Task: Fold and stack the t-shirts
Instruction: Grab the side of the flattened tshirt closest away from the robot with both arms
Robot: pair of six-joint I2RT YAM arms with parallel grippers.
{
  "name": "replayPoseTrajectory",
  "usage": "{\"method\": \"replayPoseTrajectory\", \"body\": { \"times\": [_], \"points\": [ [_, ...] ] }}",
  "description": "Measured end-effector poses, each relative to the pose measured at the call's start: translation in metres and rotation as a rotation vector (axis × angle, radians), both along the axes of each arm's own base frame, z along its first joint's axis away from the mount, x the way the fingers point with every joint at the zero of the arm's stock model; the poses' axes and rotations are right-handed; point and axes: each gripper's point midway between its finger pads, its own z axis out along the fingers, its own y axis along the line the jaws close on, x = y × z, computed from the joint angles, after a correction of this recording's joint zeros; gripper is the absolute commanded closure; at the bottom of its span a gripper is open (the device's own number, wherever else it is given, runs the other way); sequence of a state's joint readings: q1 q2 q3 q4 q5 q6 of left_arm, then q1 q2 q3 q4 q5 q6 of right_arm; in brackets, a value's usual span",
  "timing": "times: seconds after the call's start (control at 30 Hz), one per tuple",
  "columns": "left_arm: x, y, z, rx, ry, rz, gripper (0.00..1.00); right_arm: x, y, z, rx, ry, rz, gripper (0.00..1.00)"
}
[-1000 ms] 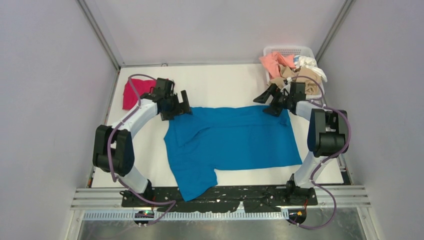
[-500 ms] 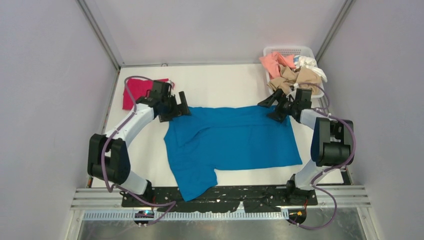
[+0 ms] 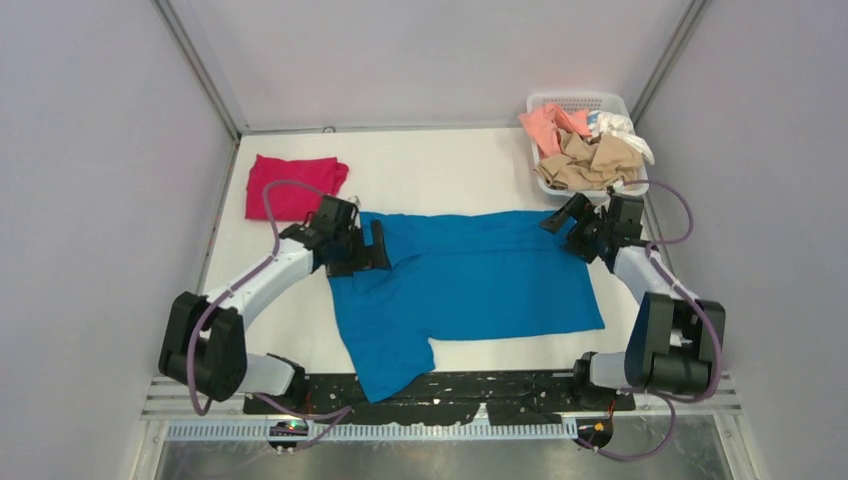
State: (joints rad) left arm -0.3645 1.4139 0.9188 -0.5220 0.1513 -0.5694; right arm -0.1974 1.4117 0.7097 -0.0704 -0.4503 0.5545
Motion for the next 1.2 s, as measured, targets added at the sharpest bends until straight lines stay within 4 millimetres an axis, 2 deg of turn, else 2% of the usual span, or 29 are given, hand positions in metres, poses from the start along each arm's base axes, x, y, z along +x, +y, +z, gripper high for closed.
{"method": "replayPoseTrajectory", "body": {
  "times": [0.1, 0.23, 0.27, 0.33, 0.43, 0.57, 0.63, 0.8, 0.93, 1.2],
  "points": [
    [-0.027, -0.008, 0.003, 0.033, -0.023, -0.055, 0.0, -0.014, -0.011, 0.02, -0.091, -0.044, -0.041, 0.05],
    [-0.073, -0.018, 0.005, 0.087, -0.062, -0.17, 0.0, -0.04, -0.023, 0.043, -0.256, -0.092, -0.103, 0.05],
    [-0.088, -0.019, 0.004, 0.097, -0.068, -0.209, 0.01, -0.044, -0.018, 0.044, -0.275, -0.098, -0.09, 0.05],
    [-0.116, -0.021, 0.001, 0.101, -0.07, -0.276, 0.03, -0.058, -0.014, 0.043, -0.33, -0.099, -0.091, 0.05],
    [-0.164, -0.02, -0.007, 0.064, -0.053, -0.36, 0.08, -0.079, -0.014, 0.027, -0.383, -0.064, -0.099, 0.05],
    [-0.216, -0.018, -0.019, 0.001, 0.0, -0.406, 0.15, -0.093, -0.023, 0.01, -0.424, 0.001, -0.126, 0.05],
    [-0.233, -0.017, -0.025, -0.003, 0.027, -0.413, 0.22, -0.093, -0.026, 0.008, -0.434, 0.009, -0.135, 0.05],
    [-0.265, -0.015, -0.039, 0.068, 0.127, -0.385, 0.26, -0.094, -0.025, 0.001, -0.448, 0.036, -0.125, 0.05],
    [-0.281, -0.018, -0.047, 0.16, 0.178, -0.381, 0.33, -0.094, -0.021, 0.002, -0.457, 0.028, -0.117, 0.04],
    [-0.285, -0.018, -0.065, 0.289, 0.23, -0.324, 0.49, -0.101, -0.036, 0.019, -0.49, -0.048, -0.217, 0.04]
  ]
}}
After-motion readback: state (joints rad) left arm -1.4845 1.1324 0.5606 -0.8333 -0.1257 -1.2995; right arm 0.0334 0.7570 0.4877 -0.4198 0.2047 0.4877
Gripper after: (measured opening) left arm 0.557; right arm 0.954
